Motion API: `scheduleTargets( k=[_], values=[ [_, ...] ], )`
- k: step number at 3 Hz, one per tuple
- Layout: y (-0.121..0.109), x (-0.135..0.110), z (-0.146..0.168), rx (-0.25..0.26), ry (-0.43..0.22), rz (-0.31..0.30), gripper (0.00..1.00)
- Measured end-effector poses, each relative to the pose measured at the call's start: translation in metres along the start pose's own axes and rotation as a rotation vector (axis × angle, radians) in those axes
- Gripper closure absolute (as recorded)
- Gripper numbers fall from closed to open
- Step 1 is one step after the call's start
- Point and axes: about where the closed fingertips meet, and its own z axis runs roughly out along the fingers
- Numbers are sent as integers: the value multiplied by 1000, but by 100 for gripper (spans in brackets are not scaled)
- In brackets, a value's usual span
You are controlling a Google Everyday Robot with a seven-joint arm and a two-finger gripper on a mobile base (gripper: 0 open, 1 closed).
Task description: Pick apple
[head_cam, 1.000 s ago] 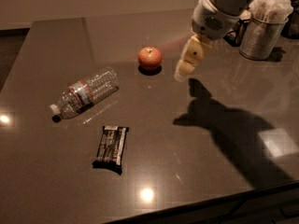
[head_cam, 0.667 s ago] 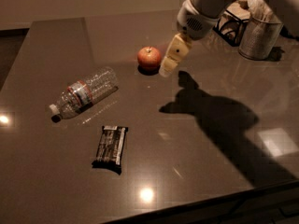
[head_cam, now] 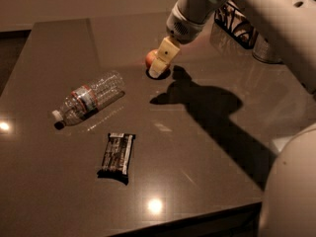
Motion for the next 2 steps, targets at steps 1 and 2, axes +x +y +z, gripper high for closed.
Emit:
scheduleTargets(
  k=[1, 2],
  values=[
    [-10, -2, 21, -28, -3, 23, 0],
    [-17, -5, 38, -56, -12, 42, 0]
  ],
)
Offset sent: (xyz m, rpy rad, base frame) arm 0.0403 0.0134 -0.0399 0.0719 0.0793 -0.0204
